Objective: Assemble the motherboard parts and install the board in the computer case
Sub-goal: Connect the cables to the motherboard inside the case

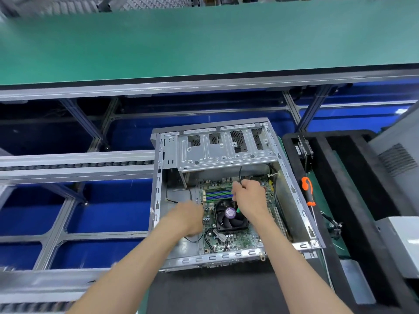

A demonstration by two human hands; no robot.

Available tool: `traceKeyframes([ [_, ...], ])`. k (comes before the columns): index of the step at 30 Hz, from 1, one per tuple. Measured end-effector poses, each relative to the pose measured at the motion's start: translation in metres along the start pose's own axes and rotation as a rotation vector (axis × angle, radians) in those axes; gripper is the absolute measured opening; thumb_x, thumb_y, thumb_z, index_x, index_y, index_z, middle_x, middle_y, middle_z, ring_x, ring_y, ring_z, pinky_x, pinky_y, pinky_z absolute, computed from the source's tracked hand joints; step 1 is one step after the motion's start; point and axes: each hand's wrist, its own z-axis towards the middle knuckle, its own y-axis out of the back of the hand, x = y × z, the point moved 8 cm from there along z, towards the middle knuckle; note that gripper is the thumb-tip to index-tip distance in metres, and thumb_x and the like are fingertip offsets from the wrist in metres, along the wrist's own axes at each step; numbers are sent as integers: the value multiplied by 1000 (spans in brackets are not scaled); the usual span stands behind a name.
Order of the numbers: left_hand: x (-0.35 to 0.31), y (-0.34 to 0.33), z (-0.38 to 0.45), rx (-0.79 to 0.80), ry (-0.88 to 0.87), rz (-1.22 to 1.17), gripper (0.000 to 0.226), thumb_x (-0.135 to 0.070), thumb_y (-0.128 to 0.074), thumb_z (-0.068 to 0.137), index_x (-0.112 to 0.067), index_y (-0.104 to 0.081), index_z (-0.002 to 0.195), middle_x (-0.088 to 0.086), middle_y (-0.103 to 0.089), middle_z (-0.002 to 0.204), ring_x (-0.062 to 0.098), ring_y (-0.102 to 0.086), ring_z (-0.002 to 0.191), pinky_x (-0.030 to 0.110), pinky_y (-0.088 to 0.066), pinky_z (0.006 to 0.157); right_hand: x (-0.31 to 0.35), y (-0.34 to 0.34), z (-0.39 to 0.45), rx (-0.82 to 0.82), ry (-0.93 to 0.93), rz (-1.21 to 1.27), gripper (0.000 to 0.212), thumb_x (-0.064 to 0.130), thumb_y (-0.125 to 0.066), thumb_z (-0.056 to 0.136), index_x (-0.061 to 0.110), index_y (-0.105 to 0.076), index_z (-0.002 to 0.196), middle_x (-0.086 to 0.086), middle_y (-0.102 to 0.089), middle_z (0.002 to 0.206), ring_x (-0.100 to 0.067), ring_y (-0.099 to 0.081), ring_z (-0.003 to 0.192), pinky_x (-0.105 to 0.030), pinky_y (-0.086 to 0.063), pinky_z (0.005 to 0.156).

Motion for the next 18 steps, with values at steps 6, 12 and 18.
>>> traceKeyframes([
  [6,3,-31,7,160,26,96,33,-1,-40,91,1,-60,118,17,-61,118,31,-61,105,36,-52,83,-2,-5,-2,0,22,-419,13,21,-55,95,11,-49,89,-8,-57,87,-29,-56,75,-35,-43,63],
  [12,16,12,-9,-313,114,-35,18,4,-48,87,-13,-50,95,14,-59,101,26,-57,93,31,-42,73,11,1,-8,-136,166,-604,52,23,-67,87,17,-39,130,-5,-49,116,-23,-49,86,-34,-38,70],
  [18,23,6,-22,-355,177,-235,11,-10,-53,80,-12,-51,69,7,-52,76,21,-47,65,28,-37,57,11,-18,-7,10,273,-654,58,10,-67,79,22,-50,133,-5,-43,129,-25,-44,116,-38,-41,98],
])
